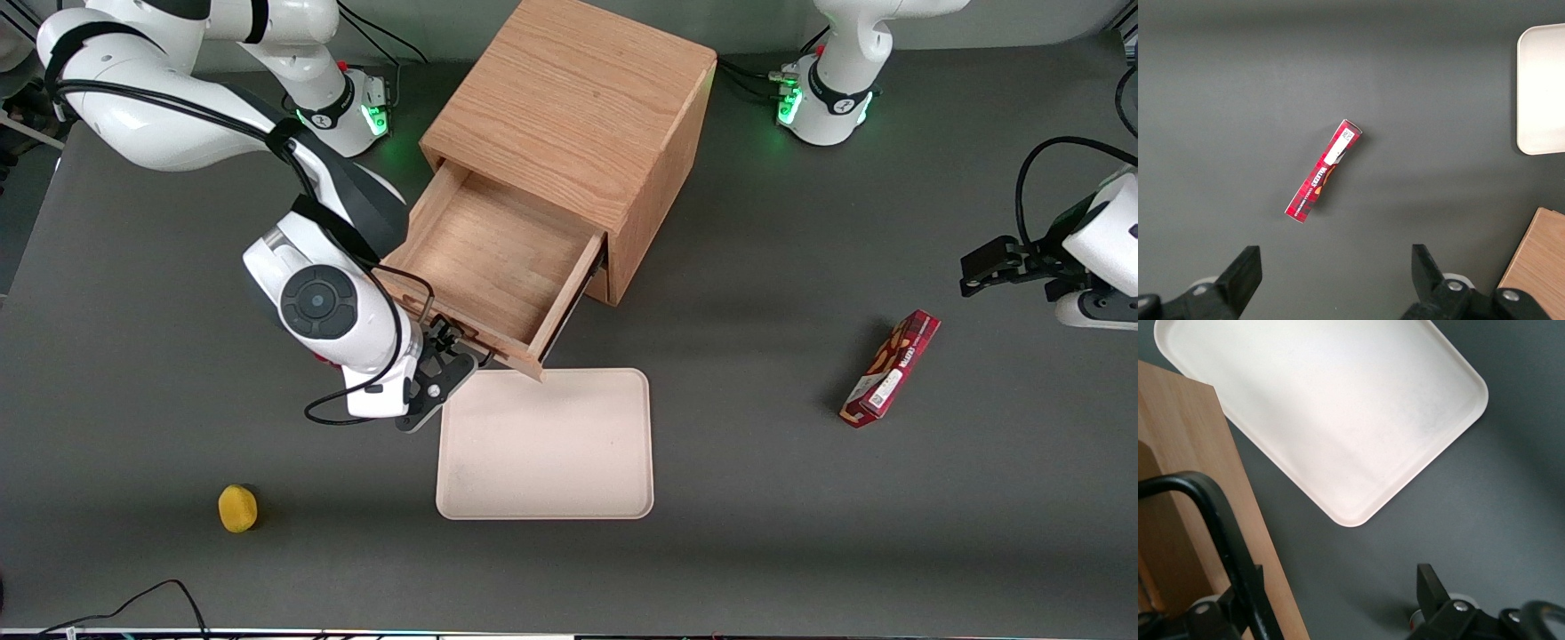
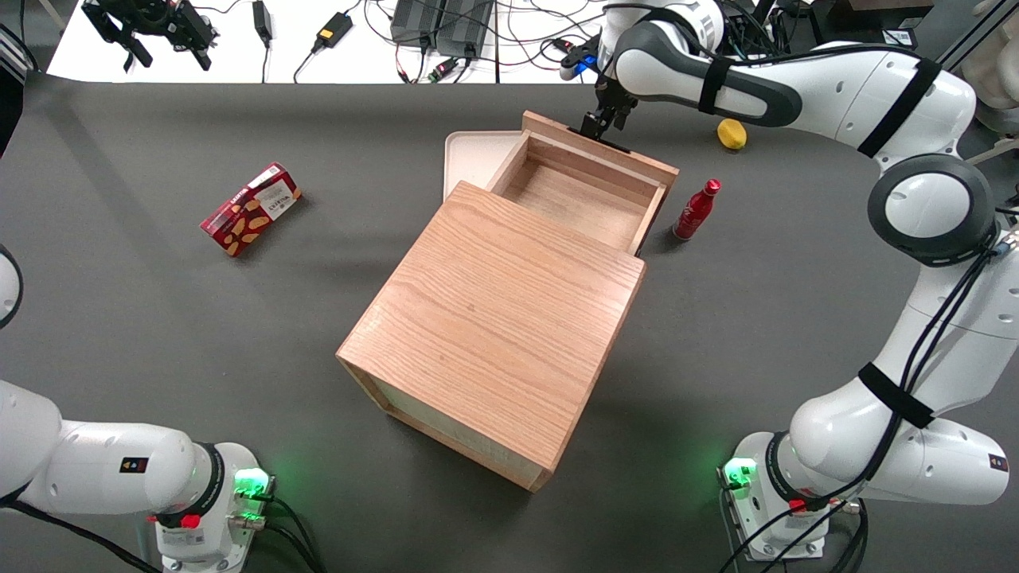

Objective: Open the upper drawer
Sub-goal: 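Pull the upper drawer outward from the cabinet with the right gripper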

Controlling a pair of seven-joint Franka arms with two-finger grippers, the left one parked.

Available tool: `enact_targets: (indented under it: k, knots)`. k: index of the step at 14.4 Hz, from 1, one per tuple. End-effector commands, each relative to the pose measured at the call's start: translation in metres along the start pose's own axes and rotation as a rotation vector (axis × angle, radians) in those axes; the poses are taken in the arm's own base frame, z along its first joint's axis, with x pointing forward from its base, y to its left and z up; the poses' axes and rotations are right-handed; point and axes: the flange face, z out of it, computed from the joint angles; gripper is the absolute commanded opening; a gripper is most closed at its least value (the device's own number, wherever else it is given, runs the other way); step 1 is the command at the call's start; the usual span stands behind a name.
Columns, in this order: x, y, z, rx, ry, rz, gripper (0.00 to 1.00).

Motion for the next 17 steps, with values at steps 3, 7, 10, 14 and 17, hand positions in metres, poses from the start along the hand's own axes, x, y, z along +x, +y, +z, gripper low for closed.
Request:
enact_targets:
  k: [3,7,10,14,17]
  knots:
    - [0.004,0.031,0.015,-0.025,0.008,0.004,1.00]
    - [0.004,0.040,0.015,-0.024,0.013,0.017,1.00]
    - [0.003,0.043,0.013,-0.024,0.004,0.023,1.00]
    - [-0.001,0.041,0.001,-0.008,-0.040,0.034,1.00]
    - [-0.003,0.034,-0.013,0.009,-0.057,0.036,1.00]
